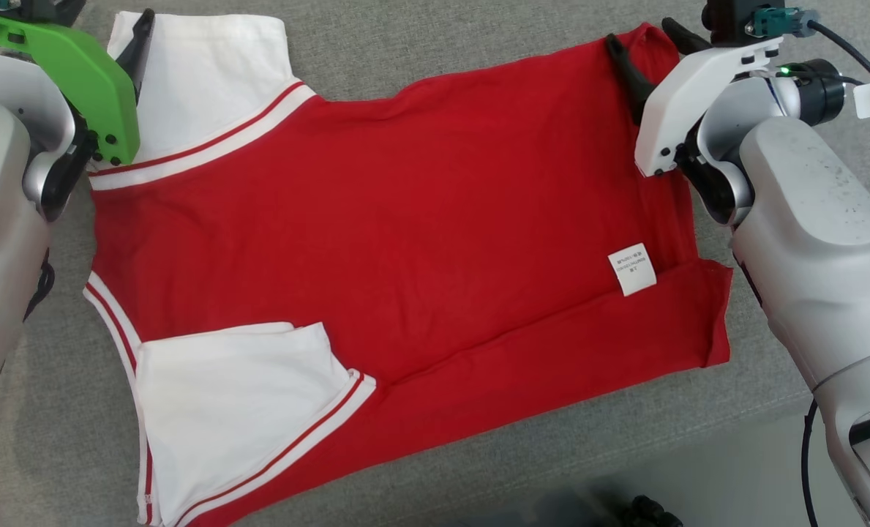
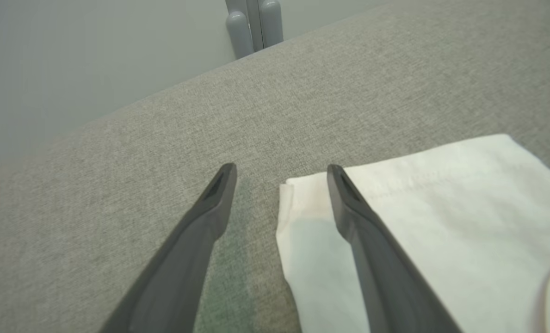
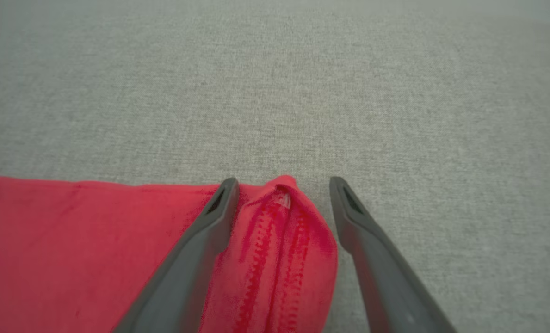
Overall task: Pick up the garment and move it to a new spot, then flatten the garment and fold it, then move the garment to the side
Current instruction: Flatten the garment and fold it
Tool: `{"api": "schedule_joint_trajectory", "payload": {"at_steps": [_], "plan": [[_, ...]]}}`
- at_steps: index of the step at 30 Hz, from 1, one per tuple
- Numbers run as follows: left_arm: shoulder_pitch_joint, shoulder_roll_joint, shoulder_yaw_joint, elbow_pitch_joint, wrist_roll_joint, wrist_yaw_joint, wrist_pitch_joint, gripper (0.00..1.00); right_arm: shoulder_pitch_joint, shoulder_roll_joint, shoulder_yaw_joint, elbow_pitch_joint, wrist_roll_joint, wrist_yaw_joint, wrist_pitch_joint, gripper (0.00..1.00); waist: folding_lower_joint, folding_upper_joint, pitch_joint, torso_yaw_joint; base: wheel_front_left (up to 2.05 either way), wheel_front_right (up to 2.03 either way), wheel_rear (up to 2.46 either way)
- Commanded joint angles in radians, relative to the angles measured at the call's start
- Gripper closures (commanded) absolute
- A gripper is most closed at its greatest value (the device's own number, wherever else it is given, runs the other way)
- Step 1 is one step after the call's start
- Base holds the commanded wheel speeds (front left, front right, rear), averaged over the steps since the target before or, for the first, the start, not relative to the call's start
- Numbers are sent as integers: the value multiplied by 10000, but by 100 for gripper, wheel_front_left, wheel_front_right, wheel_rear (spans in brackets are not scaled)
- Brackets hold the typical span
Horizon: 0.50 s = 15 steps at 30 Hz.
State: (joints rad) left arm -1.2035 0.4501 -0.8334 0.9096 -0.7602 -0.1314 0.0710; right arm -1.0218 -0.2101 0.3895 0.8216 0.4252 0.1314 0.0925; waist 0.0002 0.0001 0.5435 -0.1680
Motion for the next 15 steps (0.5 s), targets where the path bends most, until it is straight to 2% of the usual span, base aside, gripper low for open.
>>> {"api": "schedule_joint_trajectory", "payload": {"at_steps": [1, 9, 10, 11, 12, 13, 14, 15], "plan": [[-125, 91, -170, 96, -159, 16, 20, 0, -129, 7, 127, 37, 138, -16, 27, 0, -2, -1, 138, -160, 0, 0, 0], [-219, 35, -767, 858, -858, 17, 321, 0, -387, -122, 908, 198, 684, -16, 186, 0, -2, -1, 134, -158, 0, 0, 0], [-216, -33, -803, 947, -988, 17, 423, 0, -432, -118, 963, 239, 790, -16, 207, 9, -2, -1, 122, -151, 0, 0, 0], [-206, -81, -828, 986, -1098, 17, 508, 42, -450, -113, 1020, 290, 862, -16, 273, 41, -2, -1, 108, -149, 0, 0, 0], [-185, -144, -869, 1015, -1278, 17, 611, 96, -463, -133, 1094, 344, 940, -16, 329, 73, -2, -1, 88, -143, 0, 0, 0], [-164, -178, -903, 1010, -1419, 17, 670, 100, -465, -164, 1132, 383, 993, -16, 346, 84, -2, -1, 71, -136, 0, 0, 0], [-155, -192, -922, 994, -1538, 17, 707, 100, -467, -209, 1179, 422, 1048, -17, 358, 100, -2, -1, 52, -123, 0, 0, 0], [-168, -188, -921, 968, -1619, 17, 634, 100, -480, -254, 1197, 462, 1093, -17, 341, 100, -2, -1, 31, -110, 0, 0, 0]]}}
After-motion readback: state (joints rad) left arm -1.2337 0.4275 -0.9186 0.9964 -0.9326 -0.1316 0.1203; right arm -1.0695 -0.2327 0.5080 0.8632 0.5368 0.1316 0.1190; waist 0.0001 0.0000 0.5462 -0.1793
